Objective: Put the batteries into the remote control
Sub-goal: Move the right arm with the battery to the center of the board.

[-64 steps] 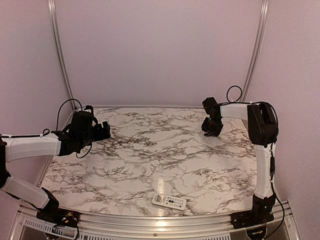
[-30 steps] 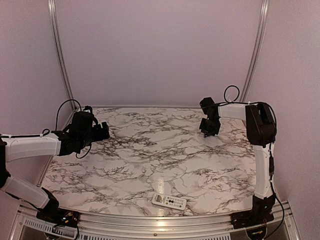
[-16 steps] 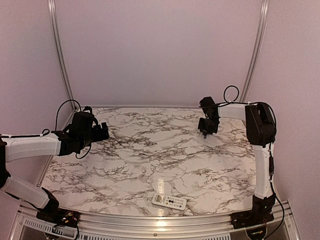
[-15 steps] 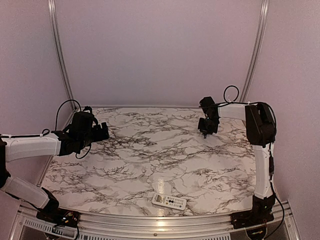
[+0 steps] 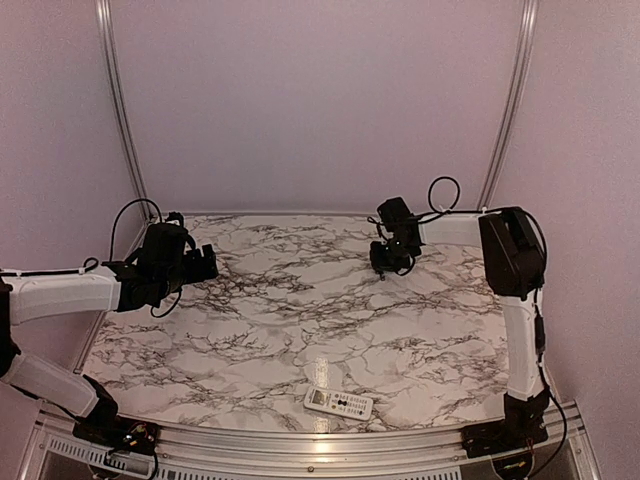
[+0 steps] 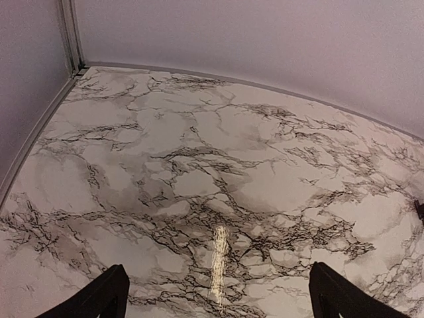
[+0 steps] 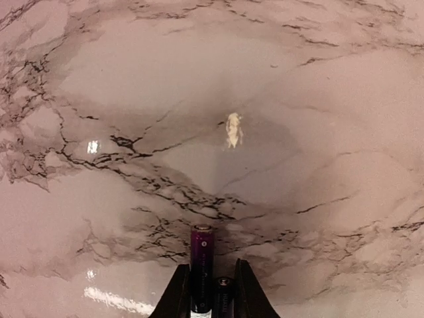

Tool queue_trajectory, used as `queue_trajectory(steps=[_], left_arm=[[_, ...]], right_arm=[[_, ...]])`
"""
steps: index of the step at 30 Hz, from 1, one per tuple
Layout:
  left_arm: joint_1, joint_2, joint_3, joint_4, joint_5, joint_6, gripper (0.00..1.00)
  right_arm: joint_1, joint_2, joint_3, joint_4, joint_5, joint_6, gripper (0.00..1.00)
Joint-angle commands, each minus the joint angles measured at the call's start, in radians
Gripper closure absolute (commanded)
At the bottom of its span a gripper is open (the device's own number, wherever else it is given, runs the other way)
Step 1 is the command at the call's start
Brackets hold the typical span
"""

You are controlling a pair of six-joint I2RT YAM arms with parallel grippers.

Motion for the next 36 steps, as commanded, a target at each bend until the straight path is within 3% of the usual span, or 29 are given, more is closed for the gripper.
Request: queue_trajectory(steps=[1, 12, 24, 27, 32, 36], left_arm=[[-0.002, -0.027, 0.030, -0.040, -0.003, 0.012, 0.01], [-0.002, -0.043, 0.040, -0.075, 0.023, 0.005, 0.01], [-0.002, -0.065, 0.034, -0.114, 0.057, -0.007, 0.01], [-0.002, -0.069, 0.034, -0.121, 0.057, -0.013, 0.01], [-0.002, -0.069, 0.037, -0.126, 0.057, -0.021, 0.01], [-0.002, -0.069, 0.043, -0.130, 0.057, -0.021, 0.01]], right_arm=[[0.104, 0.049, -0.083, -0.094, -0.124, -0.075, 0.87], [0.351, -0.018, -0.211, -0.090, -0.101, -0.162, 0.88], [0.564, -0.056, -0.323, -0.069, -0.056, -0.194, 0.80], [0.564, -0.059, -0.326, -0.065, -0.049, -0.207, 0.73], [0.563, -0.086, -0.338, -0.038, -0.069, -0.217, 0.51], [0.561, -0.097, -0.334, -0.036, -0.063, -0.227, 0.49]])
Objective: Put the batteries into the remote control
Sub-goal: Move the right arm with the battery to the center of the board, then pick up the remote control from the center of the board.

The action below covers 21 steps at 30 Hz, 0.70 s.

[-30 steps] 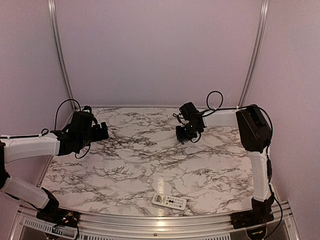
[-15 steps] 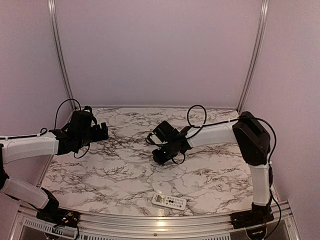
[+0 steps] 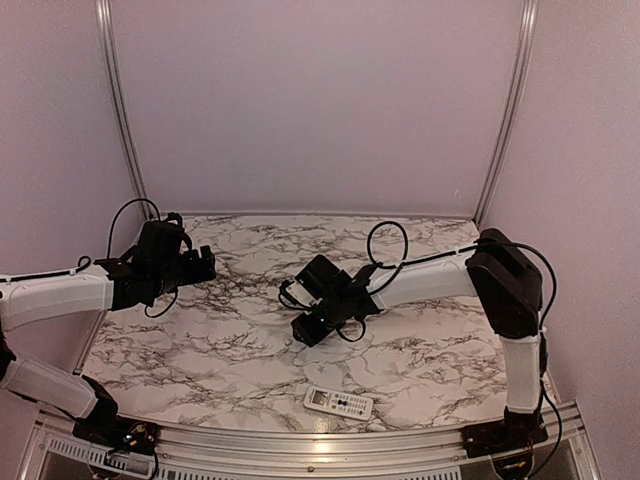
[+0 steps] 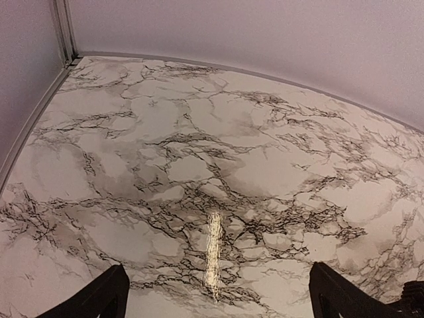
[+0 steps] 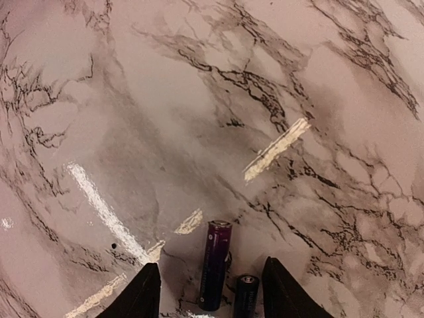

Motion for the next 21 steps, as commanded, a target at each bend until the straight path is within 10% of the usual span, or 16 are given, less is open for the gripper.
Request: queue_trajectory(steps=[1, 21], left_arm=[[-0.002, -0.018, 0.030, -0.027, 0.006, -0.004, 0.01], [-0.003, -0.084, 0.018, 0.029, 0.058, 0.045, 0.01]], right_arm=[[0.001, 0.060, -0.062, -0.179, -0.020, 0.004, 0.49], [-0.066, -0.179, -0.033, -0.158, -0.007, -0.041, 0.23]])
